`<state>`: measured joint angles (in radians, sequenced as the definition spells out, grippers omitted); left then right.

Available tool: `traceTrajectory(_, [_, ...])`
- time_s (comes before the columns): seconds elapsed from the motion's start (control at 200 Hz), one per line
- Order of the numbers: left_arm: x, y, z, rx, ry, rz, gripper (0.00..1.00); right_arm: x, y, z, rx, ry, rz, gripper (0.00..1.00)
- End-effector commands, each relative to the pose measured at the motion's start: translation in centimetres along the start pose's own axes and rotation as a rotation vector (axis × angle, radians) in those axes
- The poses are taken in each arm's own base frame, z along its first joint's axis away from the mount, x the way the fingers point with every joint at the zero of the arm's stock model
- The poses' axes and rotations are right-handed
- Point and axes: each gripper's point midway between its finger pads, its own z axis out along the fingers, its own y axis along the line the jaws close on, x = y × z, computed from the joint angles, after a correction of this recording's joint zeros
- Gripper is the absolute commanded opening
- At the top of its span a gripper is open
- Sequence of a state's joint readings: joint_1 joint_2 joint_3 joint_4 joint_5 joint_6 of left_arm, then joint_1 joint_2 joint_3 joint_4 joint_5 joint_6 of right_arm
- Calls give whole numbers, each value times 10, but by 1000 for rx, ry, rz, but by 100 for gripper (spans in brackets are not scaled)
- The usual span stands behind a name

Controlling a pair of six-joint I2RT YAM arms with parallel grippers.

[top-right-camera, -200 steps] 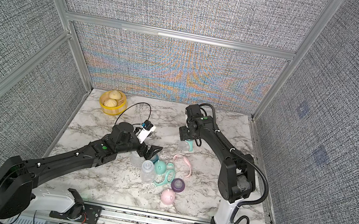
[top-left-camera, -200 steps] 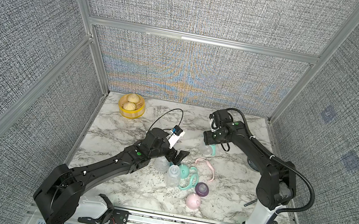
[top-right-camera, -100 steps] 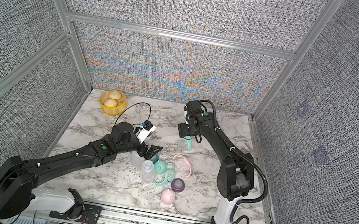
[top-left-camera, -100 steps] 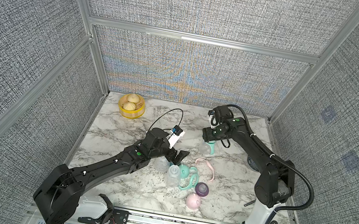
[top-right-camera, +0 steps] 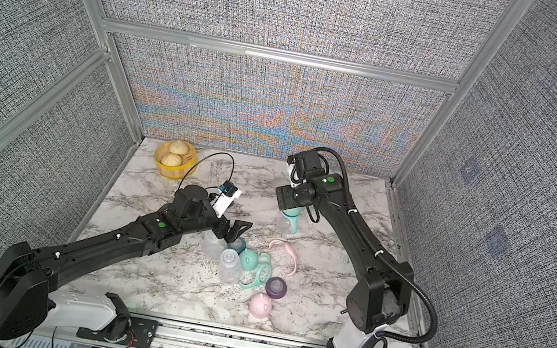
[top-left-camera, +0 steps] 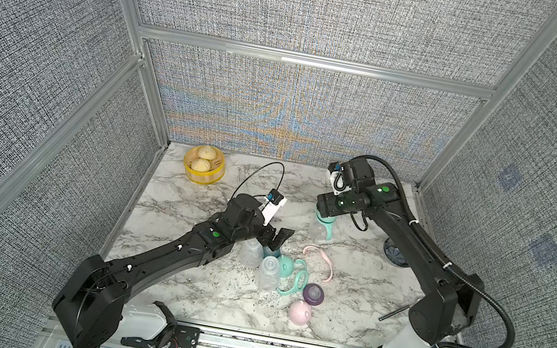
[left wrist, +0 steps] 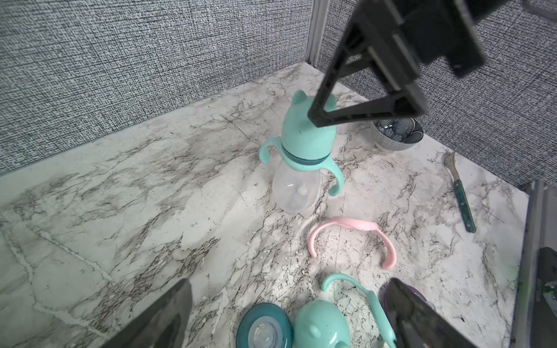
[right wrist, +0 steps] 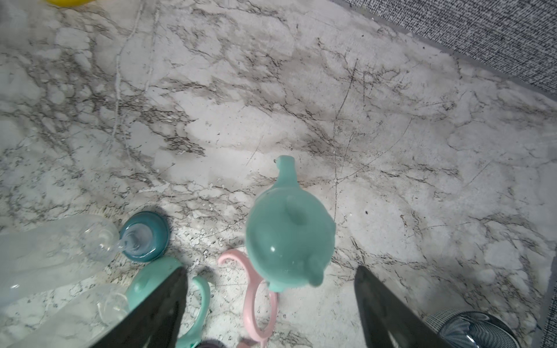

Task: Assemble the baby bottles
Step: Close the lid on the baby bottle, then pick up the baby bottle from the center of the board.

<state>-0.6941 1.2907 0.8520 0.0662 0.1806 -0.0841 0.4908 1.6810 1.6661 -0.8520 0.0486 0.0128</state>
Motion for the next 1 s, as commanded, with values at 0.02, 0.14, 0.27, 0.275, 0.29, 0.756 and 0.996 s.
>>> traceTrajectory(0.02, [-4,13,-4,-57,7,-38,100,13,16,-18,-26,2,-22,87])
traceTrajectory(0.14, [-5,23,-9,-89,9,-71,100,25,37,-37,-72,-29,-35,87])
traceTrajectory(0.27, [-7,38,-17,-147,-2,-112,100,44,62,-54,-139,-52,-60,87])
traceTrajectory(0.275, [-8,38,-17,-148,-3,-114,100,45,63,-54,-142,-52,-62,87])
traceTrajectory(0.29, [-7,40,-18,-152,-4,-119,100,47,66,-58,-150,-61,-66,87])
traceTrajectory(0.756, [4,75,-35,-280,-13,-265,100,109,160,-56,-370,-148,-211,87])
traceTrajectory(0.996, [10,84,-38,-302,-2,-300,100,119,197,-28,-424,-153,-255,87])
